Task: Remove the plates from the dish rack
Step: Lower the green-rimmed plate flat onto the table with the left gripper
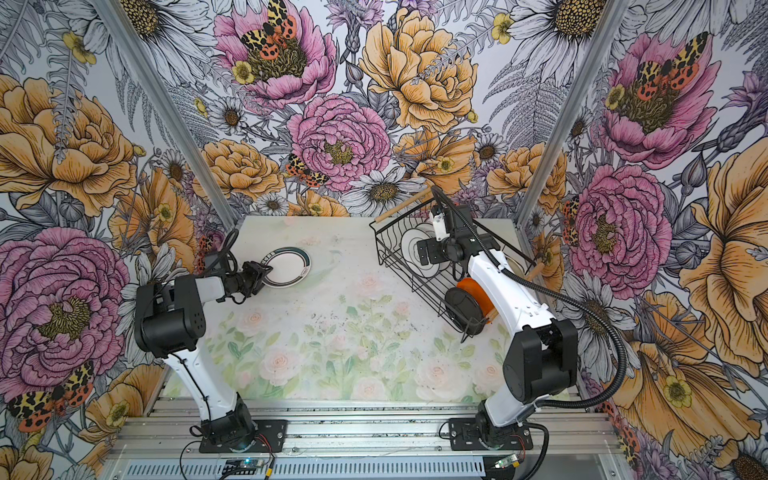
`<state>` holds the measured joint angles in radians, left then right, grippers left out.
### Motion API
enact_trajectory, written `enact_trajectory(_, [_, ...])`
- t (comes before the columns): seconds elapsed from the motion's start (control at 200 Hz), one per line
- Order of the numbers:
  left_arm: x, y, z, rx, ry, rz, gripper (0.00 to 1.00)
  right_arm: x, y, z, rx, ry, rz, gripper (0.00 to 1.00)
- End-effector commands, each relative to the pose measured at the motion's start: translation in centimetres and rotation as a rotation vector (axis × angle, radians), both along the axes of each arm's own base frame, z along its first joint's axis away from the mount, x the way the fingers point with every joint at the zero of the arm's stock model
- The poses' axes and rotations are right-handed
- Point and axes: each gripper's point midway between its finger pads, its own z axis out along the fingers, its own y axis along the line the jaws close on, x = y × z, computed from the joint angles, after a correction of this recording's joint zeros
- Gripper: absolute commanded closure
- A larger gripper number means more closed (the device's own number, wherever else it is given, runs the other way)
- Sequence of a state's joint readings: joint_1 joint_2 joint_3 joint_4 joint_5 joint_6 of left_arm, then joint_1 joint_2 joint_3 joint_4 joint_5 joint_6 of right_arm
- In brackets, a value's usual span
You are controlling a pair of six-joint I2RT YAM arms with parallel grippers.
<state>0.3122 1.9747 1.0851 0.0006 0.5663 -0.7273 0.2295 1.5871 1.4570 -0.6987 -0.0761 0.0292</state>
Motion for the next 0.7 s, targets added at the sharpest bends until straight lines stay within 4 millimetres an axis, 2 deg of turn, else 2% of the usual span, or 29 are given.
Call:
enact_trajectory(0.0, [-1.3,1.3,-0.6,0.059,0.048,0.014,0.4,0.2,0.0,1.1,-0.021,-0.032,0.039,0.01])
enact_trajectory(0.21, [-3.3,3.2,-0.9,0.103,0.087,0.075,0.29,0.3,0.0,1.6,-0.059,-0.053,0.081,0.01])
enact_trajectory(0.37, [-5.1,4.1,-0.5,0.159,0.116,0.101,0.21,0.7,0.8,1.3,-0.052,-0.039,0.13,0.01])
enact_trajectory(0.39, [-5.1,4.3,0.9,0.18,0.086,0.109,0.15,0.7,0.9,1.2,-0.051,-0.036,0.134,0.01])
enact_trajectory(0.435, [-5.6,4.4,1.6,0.2,0.084,0.119,0.05,1.1,0.9,0.9,-0.057,-0.028,0.13,0.01])
enact_trajectory(0.465, [-5.9,4.3,2.0,0.21,0.076,0.118,0.02,1.4,0.8,0.6,-0.062,-0.022,0.127,0.01])
enact_trajectory(0.595, [-6.8,4.0,3.9,0.26,0.068,0.114,0.01,2.2,0.9,-0.4,-0.089,-0.005,0.148,0.01])
enact_trajectory(0.696, [-7.1,3.0,5.2,0.294,0.056,0.088,0.01,3.1,0.9,-1.0,-0.107,0.001,0.162,0.01])
